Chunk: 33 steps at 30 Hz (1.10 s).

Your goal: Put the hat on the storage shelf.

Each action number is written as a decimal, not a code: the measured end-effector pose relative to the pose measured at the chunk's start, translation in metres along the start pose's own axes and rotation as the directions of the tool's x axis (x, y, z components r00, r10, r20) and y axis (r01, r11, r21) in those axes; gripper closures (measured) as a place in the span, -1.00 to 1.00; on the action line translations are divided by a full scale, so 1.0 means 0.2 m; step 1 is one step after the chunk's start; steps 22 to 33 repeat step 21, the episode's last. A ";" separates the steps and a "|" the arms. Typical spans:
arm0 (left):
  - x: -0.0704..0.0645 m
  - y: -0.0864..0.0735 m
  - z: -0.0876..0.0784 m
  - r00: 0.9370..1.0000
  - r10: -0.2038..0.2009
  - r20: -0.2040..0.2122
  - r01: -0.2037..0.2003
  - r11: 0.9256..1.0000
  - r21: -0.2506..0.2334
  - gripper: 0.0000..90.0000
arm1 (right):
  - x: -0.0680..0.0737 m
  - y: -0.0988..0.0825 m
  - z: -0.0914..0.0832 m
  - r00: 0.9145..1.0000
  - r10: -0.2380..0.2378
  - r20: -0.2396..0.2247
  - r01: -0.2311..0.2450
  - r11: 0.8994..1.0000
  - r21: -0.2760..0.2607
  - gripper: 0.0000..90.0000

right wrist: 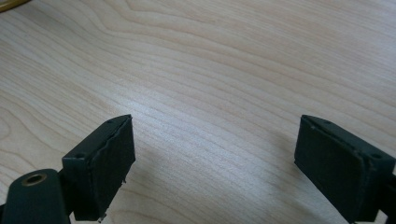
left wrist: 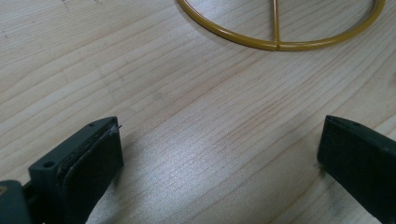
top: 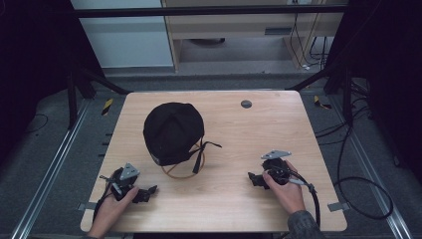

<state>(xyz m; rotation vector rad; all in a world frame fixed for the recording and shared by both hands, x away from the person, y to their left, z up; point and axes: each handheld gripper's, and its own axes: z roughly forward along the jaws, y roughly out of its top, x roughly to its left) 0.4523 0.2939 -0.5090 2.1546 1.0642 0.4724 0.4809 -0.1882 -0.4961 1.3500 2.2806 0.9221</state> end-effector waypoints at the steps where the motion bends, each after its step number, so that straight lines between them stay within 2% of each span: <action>1: 0.00 0.00 0.00 1.000 0.000 0.000 0.000 1.000 0.000 -1.00 | 0.00 0.00 0.01 1.000 0.000 0.000 0.000 1.000 0.010 -0.73; 8: 0.00 0.00 0.00 1.000 0.000 0.000 0.000 1.000 0.000 -1.00 | 0.01 -0.01 0.03 1.000 -0.001 0.008 0.000 1.000 0.005 -0.75; 10: 0.00 0.00 0.00 1.000 0.000 0.000 0.000 1.000 0.000 -1.00 | 0.04 -0.02 0.04 0.999 -0.029 0.033 0.029 1.000 -0.001 -0.78; 12: 0.00 0.00 0.00 1.000 0.000 0.000 0.000 1.000 0.000 -1.00 | 0.05 -0.02 0.05 0.999 -0.027 0.034 0.027 1.000 -0.011 -0.78; 15: 0.00 0.00 0.00 1.000 0.000 0.000 0.000 1.000 0.000 -1.00 | 0.06 -0.04 0.05 0.999 -0.029 0.034 0.030 0.999 -0.041 -0.78; 17: 0.00 0.00 0.00 1.000 0.000 0.000 0.000 1.000 0.000 -1.00 | 0.05 -0.06 0.05 0.999 -0.033 0.028 0.035 0.996 -0.087 -0.79; 19: 0.00 0.00 0.00 1.000 0.001 0.001 -0.001 1.000 0.000 -1.00 | 0.05 -0.07 0.04 0.999 -0.045 0.015 0.046 0.995 -0.086 -0.79; 33: 0.00 0.00 0.00 1.000 0.000 0.001 0.000 1.000 0.000 -1.00 | 0.05 -0.08 0.04 0.999 -0.046 0.016 0.047 0.995 -0.084 -0.79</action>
